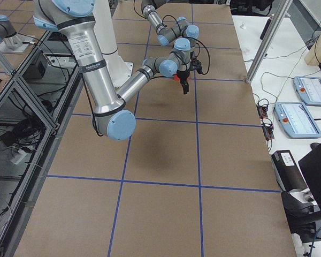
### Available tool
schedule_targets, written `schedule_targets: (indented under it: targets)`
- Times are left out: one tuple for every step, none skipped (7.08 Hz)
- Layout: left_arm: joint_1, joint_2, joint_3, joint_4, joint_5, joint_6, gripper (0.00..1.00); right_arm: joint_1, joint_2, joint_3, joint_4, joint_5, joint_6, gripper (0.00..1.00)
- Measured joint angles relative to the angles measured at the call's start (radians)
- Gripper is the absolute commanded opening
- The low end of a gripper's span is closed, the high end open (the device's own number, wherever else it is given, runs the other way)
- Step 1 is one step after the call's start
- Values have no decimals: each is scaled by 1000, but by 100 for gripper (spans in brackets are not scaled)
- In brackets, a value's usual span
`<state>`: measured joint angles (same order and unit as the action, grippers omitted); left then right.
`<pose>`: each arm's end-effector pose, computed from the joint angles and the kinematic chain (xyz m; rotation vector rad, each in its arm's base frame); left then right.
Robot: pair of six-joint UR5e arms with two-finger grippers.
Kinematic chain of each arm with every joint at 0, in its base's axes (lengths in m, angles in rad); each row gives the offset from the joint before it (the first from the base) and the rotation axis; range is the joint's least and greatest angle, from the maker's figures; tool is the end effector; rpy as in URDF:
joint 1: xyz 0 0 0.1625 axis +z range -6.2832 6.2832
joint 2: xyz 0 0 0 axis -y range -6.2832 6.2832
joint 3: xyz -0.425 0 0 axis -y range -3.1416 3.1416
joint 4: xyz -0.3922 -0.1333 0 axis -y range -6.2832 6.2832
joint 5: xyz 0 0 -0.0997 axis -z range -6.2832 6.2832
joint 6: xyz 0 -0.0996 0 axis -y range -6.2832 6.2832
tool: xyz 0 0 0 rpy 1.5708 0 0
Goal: Form red blocks into L shape at center
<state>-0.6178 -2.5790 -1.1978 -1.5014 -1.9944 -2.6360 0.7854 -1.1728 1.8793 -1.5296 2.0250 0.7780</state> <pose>0.6052 -0.5433 0.1797 -0.5802 0.4990 -1.4900 -0.3588 -0.4855 0.2975 0.2165 -0.8247 -0.1767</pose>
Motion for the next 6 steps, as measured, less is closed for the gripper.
schedule_targets:
  targets:
    - [-17, 2, -9, 8, 3, 28, 99, 2, 0, 12, -6, 1, 2, 99]
    - [-42, 5, -34, 29, 5, 110, 99, 6, -3, 35, -29, 1, 3, 99]
    - [-66, 24, -83, 62, 6, 245, 99, 14, -3, 61, -66, 1, 4, 99]
    - [-94, 80, -160, 82, 7, 400, 99, 22, 1, 76, -88, 1, 5, 99]
    - [-132, 187, -283, 90, 7, 593, 99, 33, 2, 78, -93, -2, 1, 99]
    - [-174, 335, -425, 92, 6, 819, 99, 47, 1, 74, -93, -7, -6, 99]
